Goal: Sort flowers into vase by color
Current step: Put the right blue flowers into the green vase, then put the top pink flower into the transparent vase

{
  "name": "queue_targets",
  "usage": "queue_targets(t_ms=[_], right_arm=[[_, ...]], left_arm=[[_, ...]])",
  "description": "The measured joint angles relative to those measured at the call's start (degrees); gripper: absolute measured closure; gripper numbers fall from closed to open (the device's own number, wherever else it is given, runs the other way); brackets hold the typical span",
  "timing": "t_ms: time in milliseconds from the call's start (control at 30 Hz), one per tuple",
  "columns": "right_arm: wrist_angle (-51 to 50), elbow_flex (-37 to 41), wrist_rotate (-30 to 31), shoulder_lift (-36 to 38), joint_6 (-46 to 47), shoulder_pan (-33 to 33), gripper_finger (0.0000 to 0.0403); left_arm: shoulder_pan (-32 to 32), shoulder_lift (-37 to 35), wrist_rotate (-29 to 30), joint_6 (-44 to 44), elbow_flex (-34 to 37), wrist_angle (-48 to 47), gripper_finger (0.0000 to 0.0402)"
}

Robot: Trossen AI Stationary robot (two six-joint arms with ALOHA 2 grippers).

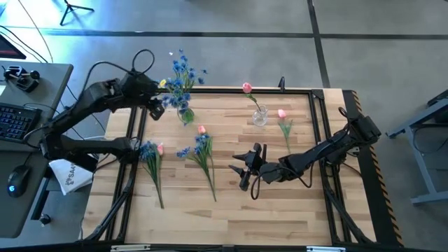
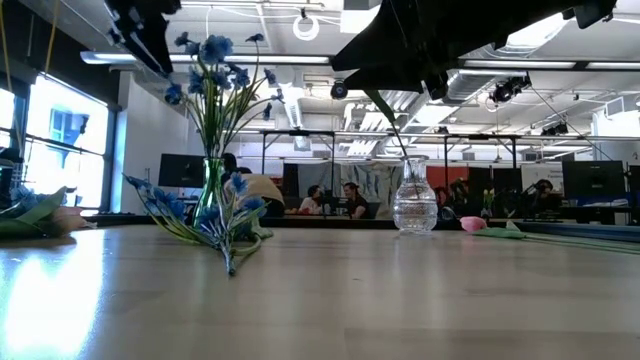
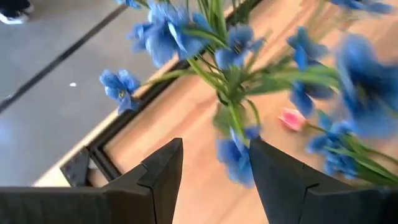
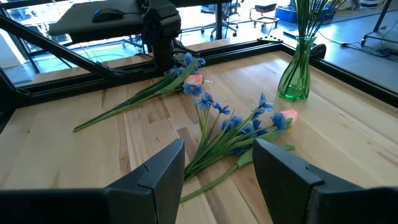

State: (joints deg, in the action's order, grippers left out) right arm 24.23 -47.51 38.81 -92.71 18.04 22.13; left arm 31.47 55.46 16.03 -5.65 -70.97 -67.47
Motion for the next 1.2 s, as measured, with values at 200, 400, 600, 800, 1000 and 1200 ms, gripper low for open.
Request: queue_targets(t_ms=[200, 400, 600, 800, 1000, 1200], right_arm=[[-1.27, 0.0, -2.53, -0.02, 4.52, 0.0, 0.022], [-7.14, 0.0, -2.68, 0.17, 7.09, 0.0, 0.022], [-27.62, 0.0, -8.12, 4.92, 21.65, 0.13, 0.022], [-56.67, -0.02, -13.66, 10.21, 38.43, -0.56, 0.022], [-75.43, 5.03, -13.1, 10.64, 49.84, -8.33, 0.022], [-66.41, 13.56, -15.9, 10.75, 43.08, -23.3, 0.022]], left_arm=[[-6.88, -6.05, -0.47, -6.94, 0.16, -6.15, 0.0227], [-15.8, -13.72, -0.5, -15.29, 6.19, -5.96, 0.0227], [-22.29, -20.84, -1.03, -23.27, 17.84, -1.23, 0.0227], [-26.86, -22.89, -3.67, -24.27, 29.14, 12.9, 0.0227], [-31.15, -22.1, -3.97, -21.83, 38.08, 31.0, 0.0227], [-34.38, -20.94, -3.96, -20.76, 44.67, 45.37, 0.0227]])
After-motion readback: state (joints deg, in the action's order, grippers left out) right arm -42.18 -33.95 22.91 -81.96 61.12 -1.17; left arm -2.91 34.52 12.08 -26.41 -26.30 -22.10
